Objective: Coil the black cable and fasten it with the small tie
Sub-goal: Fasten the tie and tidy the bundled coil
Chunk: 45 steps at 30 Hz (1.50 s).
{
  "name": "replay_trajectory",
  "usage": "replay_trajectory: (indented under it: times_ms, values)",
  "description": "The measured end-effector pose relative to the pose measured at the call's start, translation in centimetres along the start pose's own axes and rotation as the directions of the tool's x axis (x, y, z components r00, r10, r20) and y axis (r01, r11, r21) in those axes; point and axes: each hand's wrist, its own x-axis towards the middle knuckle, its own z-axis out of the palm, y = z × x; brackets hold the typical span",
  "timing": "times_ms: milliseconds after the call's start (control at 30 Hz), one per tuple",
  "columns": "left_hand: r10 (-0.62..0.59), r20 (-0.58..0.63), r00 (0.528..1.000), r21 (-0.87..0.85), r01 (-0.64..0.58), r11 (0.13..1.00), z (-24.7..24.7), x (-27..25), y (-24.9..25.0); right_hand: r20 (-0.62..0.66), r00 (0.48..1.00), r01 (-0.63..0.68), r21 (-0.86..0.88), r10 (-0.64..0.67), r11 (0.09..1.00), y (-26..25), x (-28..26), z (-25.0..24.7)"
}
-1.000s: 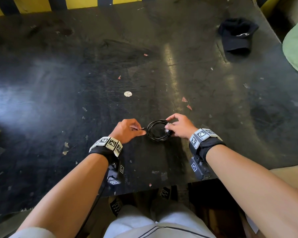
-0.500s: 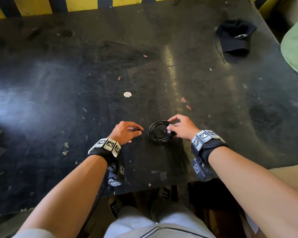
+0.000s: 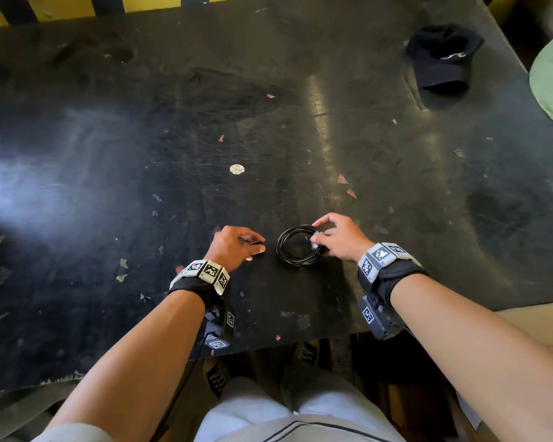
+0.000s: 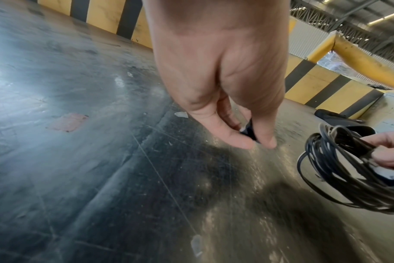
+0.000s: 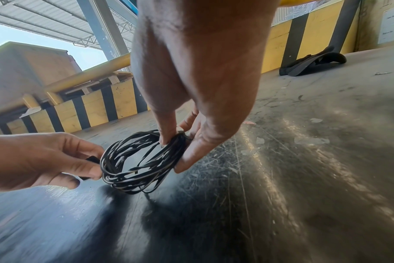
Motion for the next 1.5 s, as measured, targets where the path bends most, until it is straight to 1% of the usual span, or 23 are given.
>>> replay_trajectory:
  times_ms: [133,300,333,433,500,600,700,767,900,933,1000,1067,1167,1233,1333,1400,1500]
  values:
    - [-0.029,0.038,0.999,0.003,0.029,1.0,0.0,0.2,-0.9,0.004,1.0,-0.001,0.001,0.001,1.0,0.0,-0.2,-0.1]
    - [-0.096,0.091,0.991,-0.149,0.109,0.983,0.4,0.0,-0.2,0.009,1.0,-0.002,0.005,0.002,1.0,0.0,-0.2,-0.2]
    - [-0.109,0.102,0.989,-0.152,0.124,0.981,0.5,-0.1,-0.1,0.009,1.0,0.001,0.001,-0.001,1.0,0.0,-0.2,-0.2]
    - [-0.094,0.081,0.992,-0.081,0.101,0.992,0.4,-0.3,-0.2,0.009,1.0,0.001,-0.003,-0.001,1.0,-0.1,-0.1,-0.1]
    - [-0.093,0.07,0.993,-0.066,0.097,0.993,0.3,-0.2,-0.4,0.009,1.0,0.001,-0.011,-0.001,1.0,-0.1,0.0,0.0]
    - [-0.093,0.05,0.994,-0.076,0.096,0.992,0.3,-0.2,-0.5,0.013,1.0,0.002,-0.012,-0.002,1.0,-0.2,0.1,0.2]
    - [-0.089,0.051,0.995,-0.14,0.095,0.986,0.2,-0.3,-0.4,0.017,1.0,0.007,-0.026,-0.007,1.0,-0.3,0.0,0.2]
    - [-0.096,0.046,0.994,-0.147,0.102,0.984,0.2,-0.4,-0.3,0.015,1.0,0.011,-0.017,-0.011,1.0,-0.4,-0.1,0.2]
    - [-0.062,0.045,0.997,-0.009,0.062,0.998,-0.1,-0.5,-0.4,0.009,1.0,0.023,-0.014,-0.023,1.0,-0.5,-0.2,0.4]
    - [-0.058,0.048,0.997,0.005,0.057,0.998,-0.2,-0.6,-0.2,0.015,1.0,0.026,-0.016,-0.025,1.0,-0.5,-0.2,0.4]
    - [-0.053,0.038,0.998,-0.021,0.054,0.998,-0.1,-0.9,-0.2,0.053,0.998,0.041,-0.02,-0.04,0.999,-0.8,-0.6,0.5]
    - [-0.052,0.0,0.999,-0.074,0.051,0.996,0.0,-0.9,-0.2,0.123,0.987,0.112,-0.062,-0.104,0.992,-1.2,-1.0,0.7]
    - [-0.052,-0.032,0.998,-0.134,0.048,0.99,0.4,-0.9,0.1,0.226,0.953,0.262,-0.269,-0.203,0.927,-2.1,-1.7,1.2]
    - [-0.032,-0.023,0.999,-0.138,0.028,0.99,0.5,-0.9,0.6,0.274,0.938,0.306,-0.363,-0.213,0.88,-2.9,-2.0,1.7]
    - [-0.021,0.002,1.0,-0.135,0.021,0.991,0.4,-0.8,1.2,0.343,0.914,0.364,-0.46,-0.216,0.81,-3.9,-2.3,2.6]
    - [-0.024,0.001,1.0,-0.155,0.024,0.988,0.3,-0.7,1.5,0.344,0.907,0.394,-0.493,-0.242,0.776,-4.3,-2.5,2.9]
    - [-0.037,-0.037,0.999,-0.237,0.028,0.971,0.3,-0.9,2.0,0.304,0.901,0.429,-0.523,-0.308,0.737,-4.3,-2.7,3.0]
